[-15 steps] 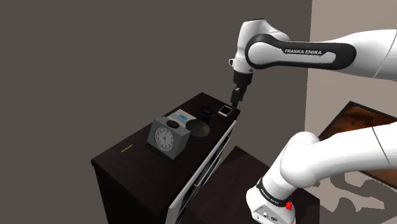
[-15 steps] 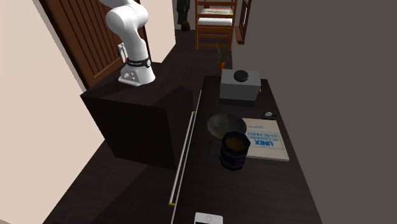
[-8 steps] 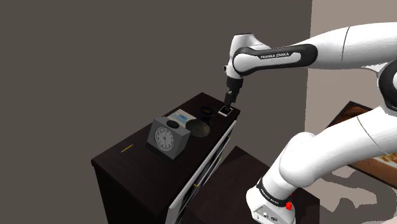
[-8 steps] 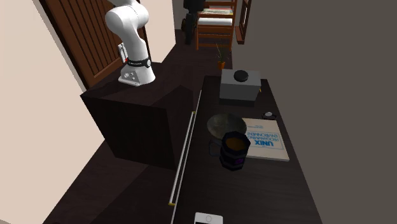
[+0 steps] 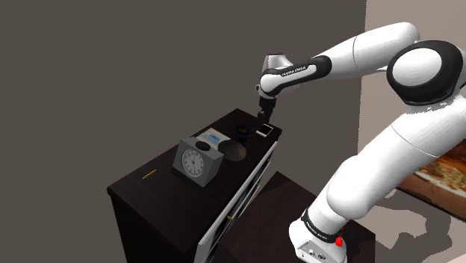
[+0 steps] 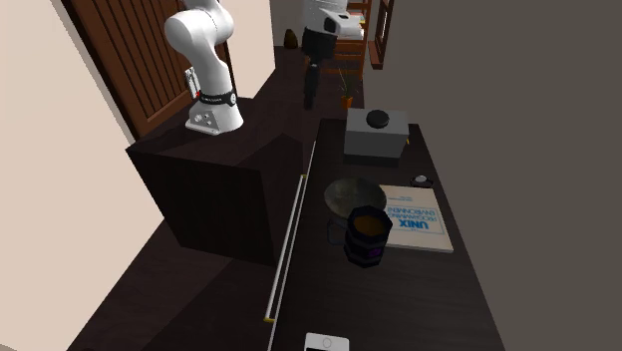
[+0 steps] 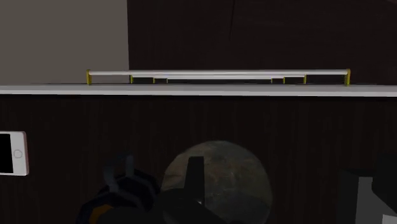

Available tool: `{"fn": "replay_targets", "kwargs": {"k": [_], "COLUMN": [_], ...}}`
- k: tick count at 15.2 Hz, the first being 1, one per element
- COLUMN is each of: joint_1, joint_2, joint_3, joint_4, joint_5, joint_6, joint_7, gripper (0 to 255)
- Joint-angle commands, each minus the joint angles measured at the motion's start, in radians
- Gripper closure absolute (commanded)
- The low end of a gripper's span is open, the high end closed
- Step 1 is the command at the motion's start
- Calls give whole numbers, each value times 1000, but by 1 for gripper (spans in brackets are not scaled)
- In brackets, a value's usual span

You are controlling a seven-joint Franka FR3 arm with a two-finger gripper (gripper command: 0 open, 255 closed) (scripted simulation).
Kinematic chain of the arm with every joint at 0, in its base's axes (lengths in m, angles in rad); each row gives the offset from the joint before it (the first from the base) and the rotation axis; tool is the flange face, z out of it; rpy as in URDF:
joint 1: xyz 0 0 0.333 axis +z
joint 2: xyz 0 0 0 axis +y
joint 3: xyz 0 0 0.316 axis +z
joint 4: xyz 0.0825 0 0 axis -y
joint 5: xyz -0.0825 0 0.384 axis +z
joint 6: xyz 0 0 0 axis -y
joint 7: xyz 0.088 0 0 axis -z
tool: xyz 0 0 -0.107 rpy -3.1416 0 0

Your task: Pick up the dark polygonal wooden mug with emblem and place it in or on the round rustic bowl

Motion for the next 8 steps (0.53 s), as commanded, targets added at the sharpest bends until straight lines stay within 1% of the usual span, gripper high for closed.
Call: {"fn": "replay_targets", "kwargs": {"k": [1, 4, 8], "joint_1": [-8, -24, -58], "joint_2": [78, 198, 361], "joint_3": [-22, -44, -53], "joint_4": [37, 106, 215], "joint_5": [20, 64, 136], "joint_6": [43, 95, 145], "joint_7": [-39, -97, -177], "gripper": [0, 0, 0]}}
